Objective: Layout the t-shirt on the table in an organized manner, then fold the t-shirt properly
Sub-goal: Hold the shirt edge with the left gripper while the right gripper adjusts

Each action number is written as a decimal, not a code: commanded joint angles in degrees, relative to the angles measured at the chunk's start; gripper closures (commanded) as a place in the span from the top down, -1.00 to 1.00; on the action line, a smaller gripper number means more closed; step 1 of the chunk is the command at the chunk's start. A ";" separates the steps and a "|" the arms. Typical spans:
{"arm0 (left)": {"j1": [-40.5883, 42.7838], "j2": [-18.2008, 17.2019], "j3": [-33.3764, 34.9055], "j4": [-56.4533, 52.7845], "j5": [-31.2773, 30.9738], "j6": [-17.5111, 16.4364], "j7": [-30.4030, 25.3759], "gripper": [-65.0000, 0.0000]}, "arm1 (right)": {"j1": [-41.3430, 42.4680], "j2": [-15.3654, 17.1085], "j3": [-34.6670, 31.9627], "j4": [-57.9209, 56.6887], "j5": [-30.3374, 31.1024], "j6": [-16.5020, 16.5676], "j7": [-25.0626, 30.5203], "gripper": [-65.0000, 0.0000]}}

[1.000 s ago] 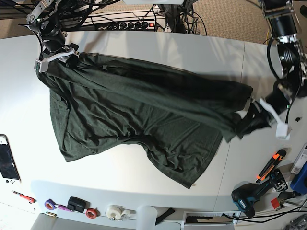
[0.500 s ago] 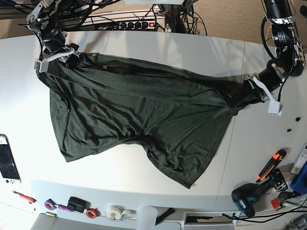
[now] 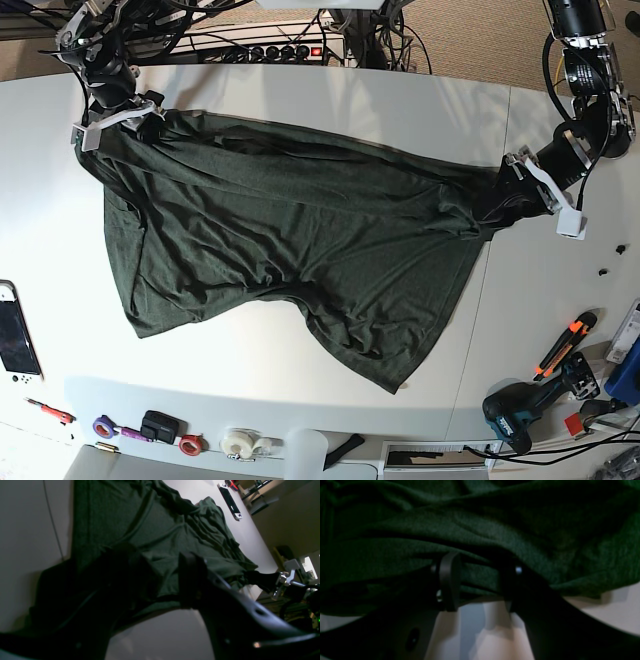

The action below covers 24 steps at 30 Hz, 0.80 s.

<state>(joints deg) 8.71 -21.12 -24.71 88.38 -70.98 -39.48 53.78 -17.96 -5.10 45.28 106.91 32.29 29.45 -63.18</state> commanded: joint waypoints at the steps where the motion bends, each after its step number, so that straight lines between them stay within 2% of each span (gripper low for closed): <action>1: -0.66 -0.79 -0.28 0.87 -1.49 -0.52 -1.27 -0.20 | -0.13 0.48 0.11 1.36 1.20 0.79 0.28 -0.18; 6: -0.79 -0.79 -0.28 0.90 -1.51 -0.52 -1.27 -0.20 | -0.13 1.92 0.22 6.60 3.13 0.76 -2.34 -0.17; 9: -0.79 -0.79 -0.28 0.90 -2.34 -0.52 -1.27 -0.20 | -0.13 2.23 0.22 11.13 4.85 0.74 -4.35 0.02; 11: -0.83 -0.79 -0.28 0.90 -2.82 -0.52 -1.29 -0.20 | -0.13 2.23 0.22 14.34 5.79 0.70 -5.25 0.03; 16: -1.42 -0.76 -0.28 0.90 -2.80 -0.52 -1.95 -0.20 | -0.15 1.73 0.96 20.35 6.32 -0.66 -4.15 0.03; 20: -2.23 -0.79 -0.28 0.90 -2.78 -0.52 -1.90 -0.09 | -0.15 -1.29 5.90 20.59 9.11 -0.90 -3.34 0.03; 22: -2.56 -0.72 -0.28 0.90 -2.78 -0.52 -1.90 -0.02 | -0.15 -2.84 9.79 20.57 11.32 -2.97 -2.78 0.03; 24: -3.21 -0.59 -0.26 0.90 -2.78 -0.52 -1.90 0.00 | -0.52 -2.84 13.29 19.89 11.65 -5.09 -2.36 0.03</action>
<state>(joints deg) 6.31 -21.06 -24.73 88.38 -72.05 -39.48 53.12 -18.26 -8.54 58.43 126.08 43.40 24.14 -67.02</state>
